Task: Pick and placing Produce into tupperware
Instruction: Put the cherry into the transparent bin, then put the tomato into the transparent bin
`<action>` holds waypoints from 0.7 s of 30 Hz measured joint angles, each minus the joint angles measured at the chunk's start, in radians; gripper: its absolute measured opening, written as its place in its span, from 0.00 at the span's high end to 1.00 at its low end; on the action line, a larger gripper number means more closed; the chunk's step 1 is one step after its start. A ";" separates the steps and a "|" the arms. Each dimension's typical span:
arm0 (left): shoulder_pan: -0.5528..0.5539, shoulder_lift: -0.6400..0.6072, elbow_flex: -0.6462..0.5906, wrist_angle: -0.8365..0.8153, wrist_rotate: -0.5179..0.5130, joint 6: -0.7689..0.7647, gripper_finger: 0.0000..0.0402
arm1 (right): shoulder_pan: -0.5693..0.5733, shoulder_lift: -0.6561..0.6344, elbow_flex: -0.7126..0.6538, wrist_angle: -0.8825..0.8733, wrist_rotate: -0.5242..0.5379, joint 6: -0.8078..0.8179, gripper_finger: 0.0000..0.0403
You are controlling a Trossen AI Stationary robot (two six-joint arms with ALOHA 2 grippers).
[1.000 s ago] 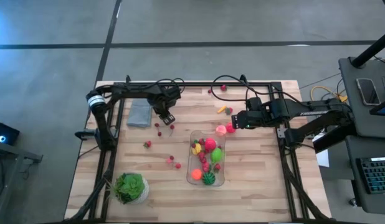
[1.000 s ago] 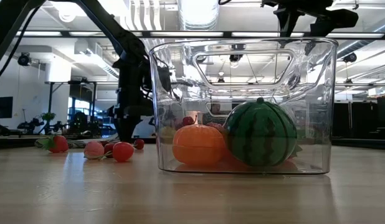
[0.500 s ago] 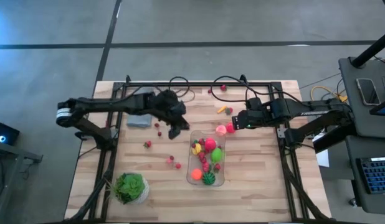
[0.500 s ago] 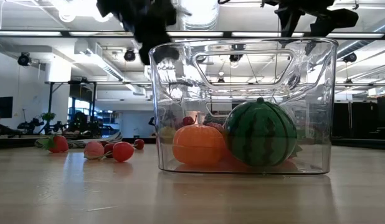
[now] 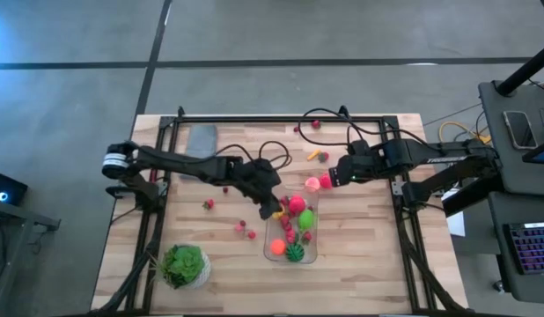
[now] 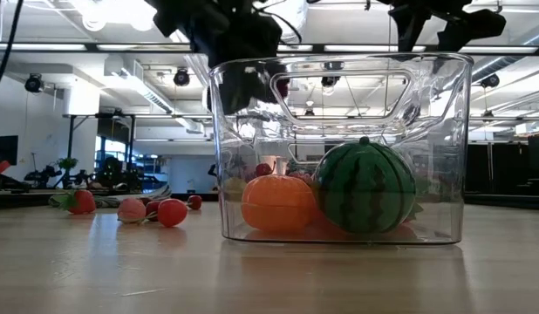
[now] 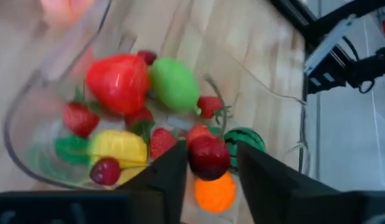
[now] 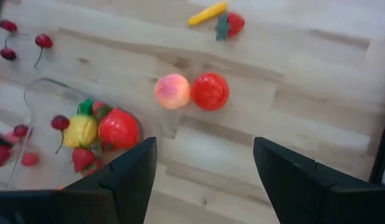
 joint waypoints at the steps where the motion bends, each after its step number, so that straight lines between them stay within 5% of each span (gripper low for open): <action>1: -0.002 0.012 0.004 0.002 0.000 -0.027 0.65 | 0.000 0.001 -0.001 -0.001 -0.012 0.004 0.36; 10: -0.001 -0.010 0.013 0.005 0.002 -0.074 0.36 | -0.005 0.002 -0.030 0.007 -0.032 0.040 0.36; 21: 0.027 -0.150 0.007 -0.098 -0.016 0.083 0.32 | -0.175 0.047 -0.203 0.218 -0.130 -0.001 0.36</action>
